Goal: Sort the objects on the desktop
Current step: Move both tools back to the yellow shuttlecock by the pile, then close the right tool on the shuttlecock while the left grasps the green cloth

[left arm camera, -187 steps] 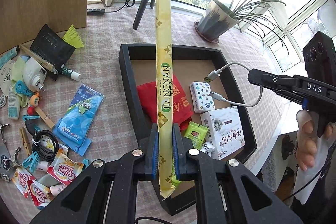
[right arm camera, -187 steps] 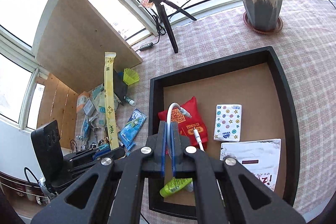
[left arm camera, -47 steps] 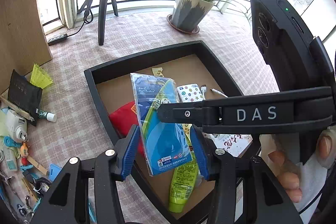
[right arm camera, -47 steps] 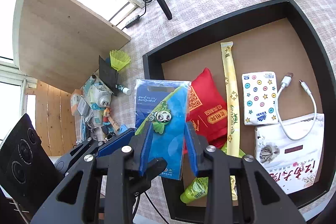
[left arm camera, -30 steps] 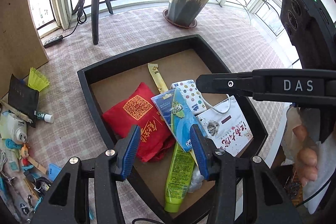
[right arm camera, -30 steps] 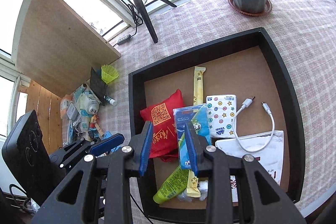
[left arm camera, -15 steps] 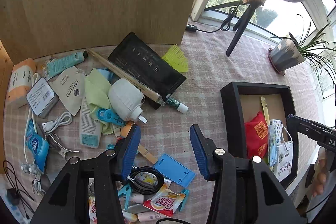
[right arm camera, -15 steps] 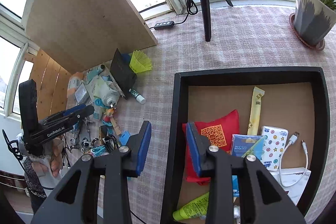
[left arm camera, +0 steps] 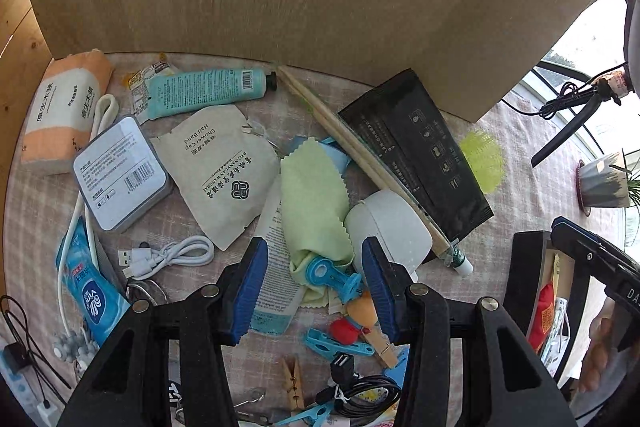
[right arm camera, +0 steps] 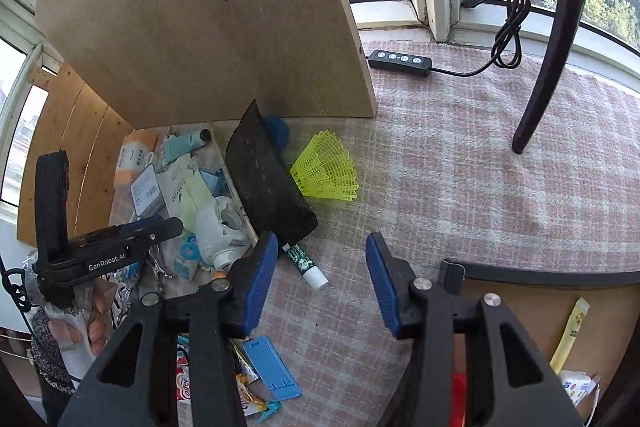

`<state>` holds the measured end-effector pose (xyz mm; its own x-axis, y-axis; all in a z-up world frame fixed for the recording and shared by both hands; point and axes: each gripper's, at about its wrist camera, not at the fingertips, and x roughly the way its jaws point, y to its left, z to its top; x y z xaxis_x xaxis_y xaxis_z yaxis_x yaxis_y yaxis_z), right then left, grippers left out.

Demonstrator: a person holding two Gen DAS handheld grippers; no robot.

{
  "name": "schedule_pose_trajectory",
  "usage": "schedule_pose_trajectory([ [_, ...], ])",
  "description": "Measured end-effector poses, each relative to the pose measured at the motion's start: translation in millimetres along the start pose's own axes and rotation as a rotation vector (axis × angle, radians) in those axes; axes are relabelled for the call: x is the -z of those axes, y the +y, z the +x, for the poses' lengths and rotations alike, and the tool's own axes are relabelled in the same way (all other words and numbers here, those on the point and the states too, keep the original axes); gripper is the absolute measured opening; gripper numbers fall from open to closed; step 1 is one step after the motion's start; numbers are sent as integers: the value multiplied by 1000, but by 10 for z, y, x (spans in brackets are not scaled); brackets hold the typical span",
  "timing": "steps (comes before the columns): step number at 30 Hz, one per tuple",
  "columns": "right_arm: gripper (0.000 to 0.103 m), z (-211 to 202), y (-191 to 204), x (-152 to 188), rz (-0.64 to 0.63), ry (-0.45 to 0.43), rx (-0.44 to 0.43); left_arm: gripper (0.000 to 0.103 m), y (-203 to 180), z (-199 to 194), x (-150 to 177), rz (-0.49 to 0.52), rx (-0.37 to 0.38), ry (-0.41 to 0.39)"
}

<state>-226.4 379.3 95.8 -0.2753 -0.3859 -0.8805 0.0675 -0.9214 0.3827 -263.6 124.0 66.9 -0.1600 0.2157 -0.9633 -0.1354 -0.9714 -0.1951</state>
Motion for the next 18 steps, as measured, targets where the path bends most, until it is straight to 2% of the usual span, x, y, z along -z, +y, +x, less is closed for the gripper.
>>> schedule_pose_trajectory([
  [8, 46, 443, 69, -288, 3, 46, -16, 44, -1, 248, -100, 5, -28, 27],
  [9, 46, 476, 76, -304, 3, 48, -24, 39, -17, 263, -98, 11, -31, 28],
  [12, 46, 544, 99, -341, -2, 52, -19, 35, -54, 270, -87, 23, -50, 16],
  [16, 46, 610, 126, -366, -7, 60, -20, 21, -91, 249, -65, 27, -58, 4],
  [18, 46, 648, 143, -363, -16, 69, -19, 19, -123, 243, -40, 44, -72, 1],
])
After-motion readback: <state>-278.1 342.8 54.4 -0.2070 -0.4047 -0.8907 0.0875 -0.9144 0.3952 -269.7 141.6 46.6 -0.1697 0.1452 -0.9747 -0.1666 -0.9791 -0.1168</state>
